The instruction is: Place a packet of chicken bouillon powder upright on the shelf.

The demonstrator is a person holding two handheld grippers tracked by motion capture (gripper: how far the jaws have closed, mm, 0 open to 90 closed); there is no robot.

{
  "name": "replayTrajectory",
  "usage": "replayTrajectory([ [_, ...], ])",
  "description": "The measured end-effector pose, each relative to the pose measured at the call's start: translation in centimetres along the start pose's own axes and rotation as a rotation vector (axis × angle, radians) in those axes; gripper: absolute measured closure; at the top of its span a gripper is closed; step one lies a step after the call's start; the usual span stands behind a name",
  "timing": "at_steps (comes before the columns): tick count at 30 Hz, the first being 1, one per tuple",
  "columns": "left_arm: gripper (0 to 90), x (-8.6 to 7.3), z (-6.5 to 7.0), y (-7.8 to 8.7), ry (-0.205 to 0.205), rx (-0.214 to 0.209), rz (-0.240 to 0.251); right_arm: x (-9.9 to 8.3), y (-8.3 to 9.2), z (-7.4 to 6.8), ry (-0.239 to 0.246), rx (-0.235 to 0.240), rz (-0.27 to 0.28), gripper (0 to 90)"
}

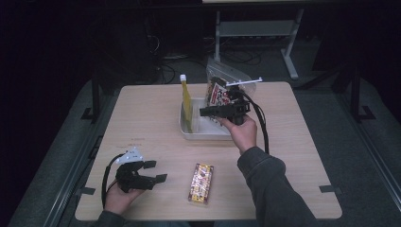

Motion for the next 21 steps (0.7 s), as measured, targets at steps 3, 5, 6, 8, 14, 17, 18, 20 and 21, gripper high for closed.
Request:
replayTrajectory([
  [3, 23.4, -0.1, 0.1, -0.1, 0.001, -0.001, -0.002, -0.3, 0.4, 0.0, 0.001, 0.01, 0.004, 55.6],
  [5, 23.3, 0.0, 0.2, -0.1, -0.002, -0.003, -0.002, -0.6, 0.6, 0.2, -0.004, 0.011, 0.005, 55.4],
  [6, 23.3, 0.0, 0.2, -0.2, -0.004, -0.005, -0.002, -0.8, 0.7, 0.3, -0.005, 0.012, 0.004, 55.2],
  [8, 23.2, 0.1, 0.5, -0.2, -0.006, -0.008, -0.001, -1.2, 0.9, 0.4, -0.006, 0.008, -0.008, 54.6],
  [14, 23.1, 0.4, 1.3, -0.5, -0.011, -0.02, 0.002, -2.3, 1.5, 0.9, -0.002, 0.001, -0.024, 52.3],
  [17, 22.8, 0.6, 1.8, -0.7, -0.016, -0.025, 0.001, -3.0, 1.7, 1.1, -0.006, -0.001, -0.04, 51.1],
  [18, 22.8, 0.7, 1.9, -0.8, -0.018, -0.023, 0.003, -3.3, 1.8, 1.1, -0.004, -0.001, -0.043, 50.8],
  [20, 22.7, 0.8, 2.3, -0.9, -0.024, -0.025, 0.004, -3.8, 1.9, 1.2, -0.002, -0.001, -0.053, 50.6],
  [21, 22.7, 0.9, 2.5, -1.0, -0.027, -0.025, 0.003, -4.0, 1.9, 1.2, -0.003, -0.001, -0.056, 50.3],
])
Point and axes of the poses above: each handheld gripper's, and its own axes: y roughly backward along the jaws, x roughly out of its top, z roughly to its right, the point moved 9 cm from there along -y, roughly forward along the jaws, and after that the axes turned 2 degrees about -z, right-handed, at the moved point
